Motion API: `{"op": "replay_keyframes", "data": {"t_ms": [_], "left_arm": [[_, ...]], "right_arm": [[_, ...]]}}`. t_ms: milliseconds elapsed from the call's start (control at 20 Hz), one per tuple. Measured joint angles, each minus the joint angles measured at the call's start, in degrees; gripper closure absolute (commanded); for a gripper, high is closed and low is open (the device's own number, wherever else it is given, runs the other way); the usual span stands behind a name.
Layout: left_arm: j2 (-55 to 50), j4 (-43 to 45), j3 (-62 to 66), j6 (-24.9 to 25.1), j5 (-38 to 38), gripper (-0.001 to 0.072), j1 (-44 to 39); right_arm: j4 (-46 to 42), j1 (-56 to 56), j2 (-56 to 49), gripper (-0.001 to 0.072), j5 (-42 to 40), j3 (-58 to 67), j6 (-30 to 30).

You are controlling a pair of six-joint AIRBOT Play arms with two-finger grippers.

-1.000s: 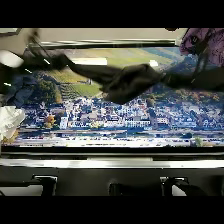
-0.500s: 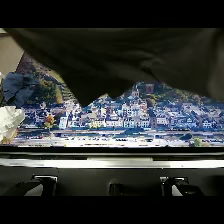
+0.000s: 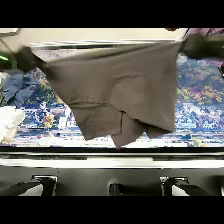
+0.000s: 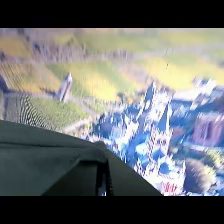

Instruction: Fold the clothes and pants, and hang the long-sleeved shirts on hangers.

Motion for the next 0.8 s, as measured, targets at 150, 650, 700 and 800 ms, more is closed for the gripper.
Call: {"op": "replay_keyframes", "data": {"t_ms": [150, 650, 700, 800], "left_arm": [[-8.4, 1.0, -6.0, -0.3, 6.0, 0.0692, 0.0], [-25.7, -0.2, -9.1, -0.5, 13.2, 0.0341, 0.8], [-25.5, -0.3, -8.7, -0.5, 12.5, 0.0264, 1.3], [-23.6, -0.3, -8.0, 0.3, 9.9, 0.0232, 3.1]], "right_arm": [[0.7, 4.6, -14.5, 0.0673, 3.0, 0.0, 0.2], [2.2, 12.7, -35.1, 0.0331, 11.5, 0.5, 5.5], [2.2, 11.5, -33.9, 0.033, 10.2, 0.6, 4.7], [1.7, 7.8, -30.5, 0.033, 6.3, 0.8, 1.6]]}}
